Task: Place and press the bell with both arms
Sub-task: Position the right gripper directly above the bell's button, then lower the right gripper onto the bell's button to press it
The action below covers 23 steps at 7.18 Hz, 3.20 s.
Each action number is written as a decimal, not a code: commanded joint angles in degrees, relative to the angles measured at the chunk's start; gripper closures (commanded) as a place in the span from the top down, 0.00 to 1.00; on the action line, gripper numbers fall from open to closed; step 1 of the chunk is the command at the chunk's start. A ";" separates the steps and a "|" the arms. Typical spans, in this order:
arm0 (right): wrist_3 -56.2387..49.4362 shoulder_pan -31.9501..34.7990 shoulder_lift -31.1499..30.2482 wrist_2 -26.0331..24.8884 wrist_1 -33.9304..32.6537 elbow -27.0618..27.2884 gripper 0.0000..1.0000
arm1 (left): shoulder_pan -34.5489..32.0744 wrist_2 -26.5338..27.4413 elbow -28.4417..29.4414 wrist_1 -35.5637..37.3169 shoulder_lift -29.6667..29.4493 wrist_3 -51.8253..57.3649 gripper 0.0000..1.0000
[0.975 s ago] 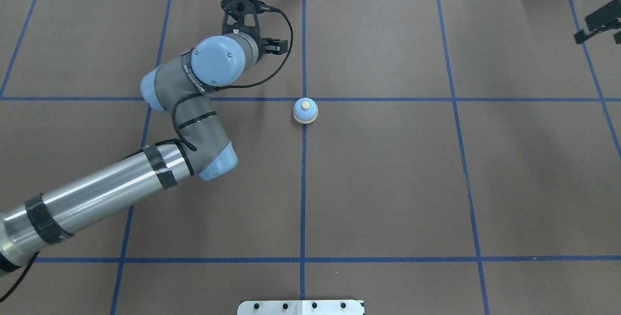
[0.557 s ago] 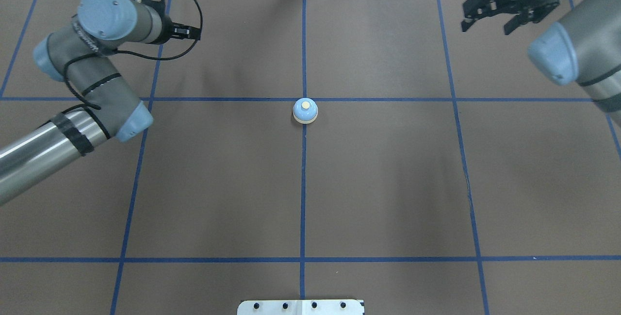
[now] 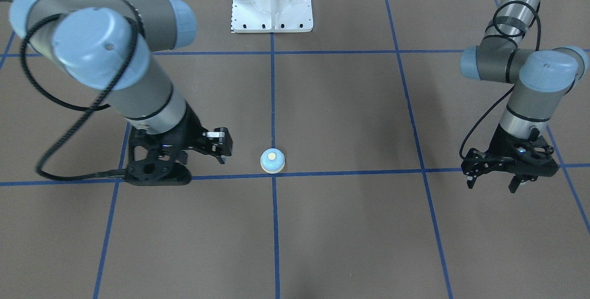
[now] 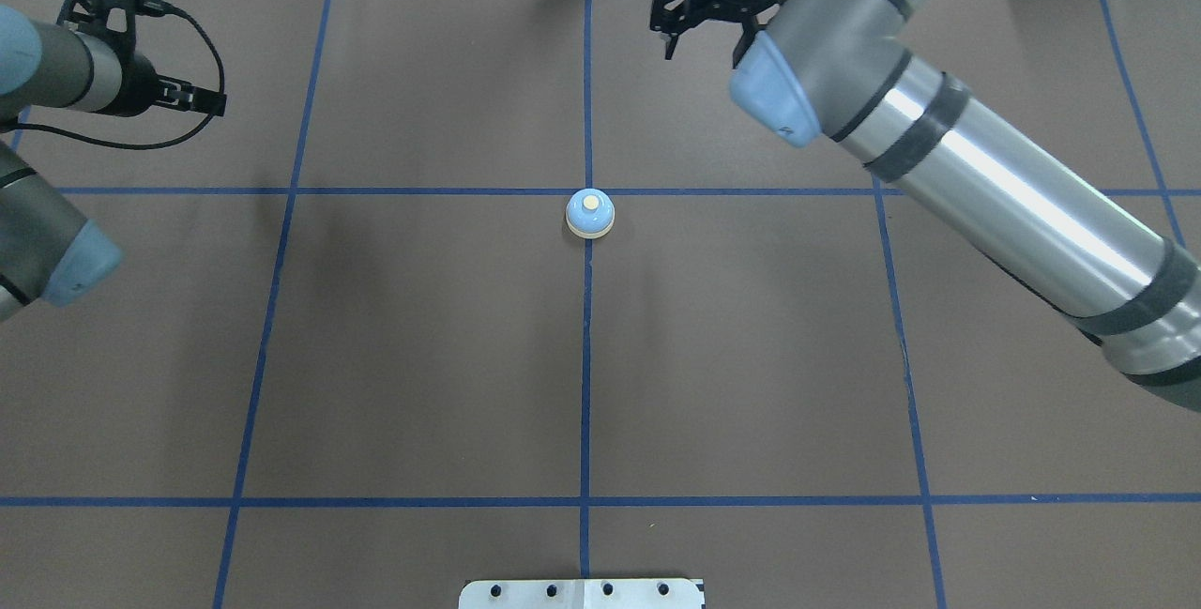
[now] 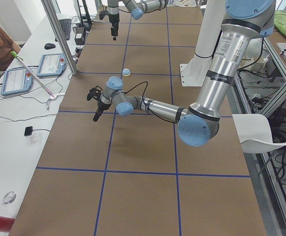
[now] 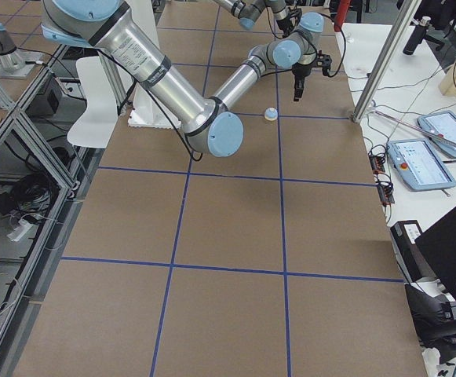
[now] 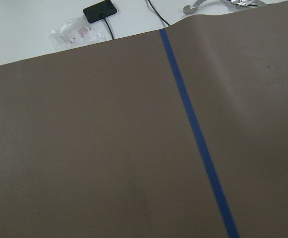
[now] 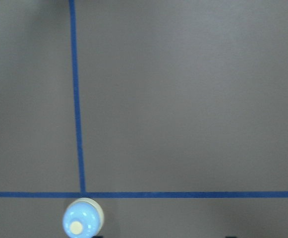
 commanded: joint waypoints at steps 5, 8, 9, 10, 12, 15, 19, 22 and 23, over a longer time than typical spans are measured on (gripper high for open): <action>7.53 -10.99 10.14 -11.29 3.33 -15.57 0.00 | -3.70 -4.46 -6.23 0.00 8.42 4.50 1.00; 7.53 -12.66 8.65 -12.87 5.63 -17.70 0.00 | -3.70 -4.37 -6.15 0.00 8.42 4.50 1.00; 7.53 -13.10 7.94 -13.22 6.59 -17.70 0.00 | -3.70 -4.37 -6.14 0.00 8.33 4.41 1.00; 7.53 -13.37 7.68 -13.31 6.69 -17.70 0.00 | -3.62 -4.28 -6.14 0.00 8.33 4.41 1.00; 7.45 -13.98 6.98 -13.92 7.21 -17.70 0.00 | -3.61 -4.28 -6.14 0.00 8.33 4.41 1.00; 7.44 -14.51 6.18 -14.63 8.45 -17.78 0.00 | -3.61 -4.28 -6.14 0.00 8.42 4.41 1.00; 7.44 -15.21 6.18 -14.72 8.54 -17.87 0.00 | -3.61 -4.19 -6.14 0.00 8.42 4.41 1.00; 7.44 -15.57 6.09 -14.80 10.29 -18.84 0.00 | -3.61 -4.19 -6.14 0.00 8.42 4.33 1.00; 7.44 -15.57 5.66 -14.80 10.47 -18.93 0.00 | -3.61 -4.19 -6.06 0.00 8.42 4.24 1.00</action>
